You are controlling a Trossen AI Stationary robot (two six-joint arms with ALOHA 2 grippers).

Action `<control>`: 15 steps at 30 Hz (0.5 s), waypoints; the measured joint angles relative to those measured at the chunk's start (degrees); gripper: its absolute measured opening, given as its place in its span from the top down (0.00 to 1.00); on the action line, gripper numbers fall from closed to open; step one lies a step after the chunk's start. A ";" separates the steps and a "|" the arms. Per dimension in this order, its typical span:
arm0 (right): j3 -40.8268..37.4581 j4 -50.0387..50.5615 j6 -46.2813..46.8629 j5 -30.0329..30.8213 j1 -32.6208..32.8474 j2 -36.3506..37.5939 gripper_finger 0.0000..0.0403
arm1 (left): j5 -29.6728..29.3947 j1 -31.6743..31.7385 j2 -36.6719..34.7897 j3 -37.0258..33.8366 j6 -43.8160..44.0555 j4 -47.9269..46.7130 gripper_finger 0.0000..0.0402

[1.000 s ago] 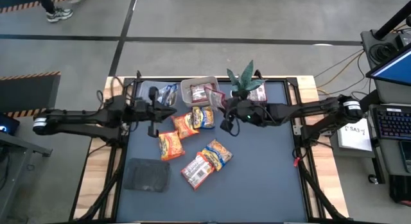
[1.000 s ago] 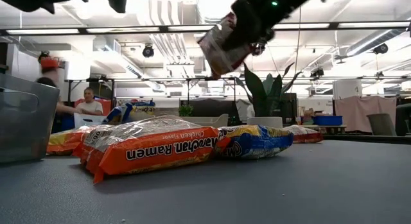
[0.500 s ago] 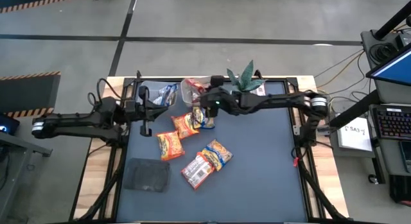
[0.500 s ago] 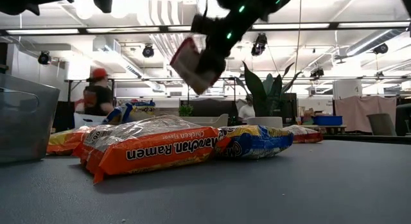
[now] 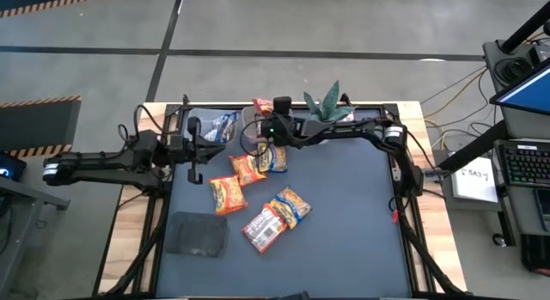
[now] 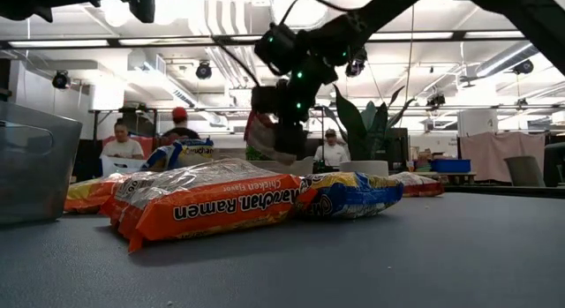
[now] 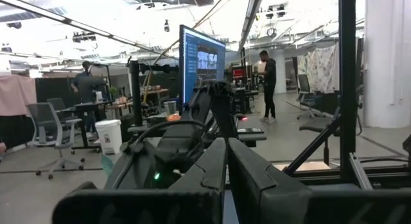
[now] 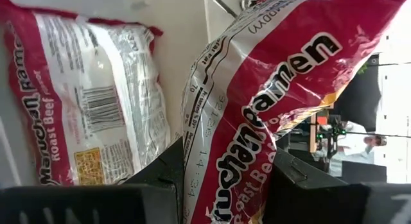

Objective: Sort Maruchan noodles
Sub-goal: Put the red noodle pack into the gray bin

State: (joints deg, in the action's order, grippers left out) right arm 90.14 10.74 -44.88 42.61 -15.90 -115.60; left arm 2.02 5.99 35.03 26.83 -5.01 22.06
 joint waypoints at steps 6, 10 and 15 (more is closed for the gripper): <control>-0.02 1.64 0.68 -1.09 -0.28 -0.84 0.71 | 0.01 0.01 0.37 0.00 0.10 -0.66 1.00; 0.45 4.65 4.45 -1.05 -0.28 -0.84 0.68 | 0.01 0.01 0.48 0.00 0.06 -0.71 1.00; 0.55 6.11 8.05 -1.06 -0.26 -0.84 0.61 | 0.01 0.01 0.50 0.00 -0.19 -0.70 1.00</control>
State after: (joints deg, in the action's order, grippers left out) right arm 90.70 16.85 -36.82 41.55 -16.16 -116.44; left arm 2.03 6.00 35.53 26.83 -5.20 21.37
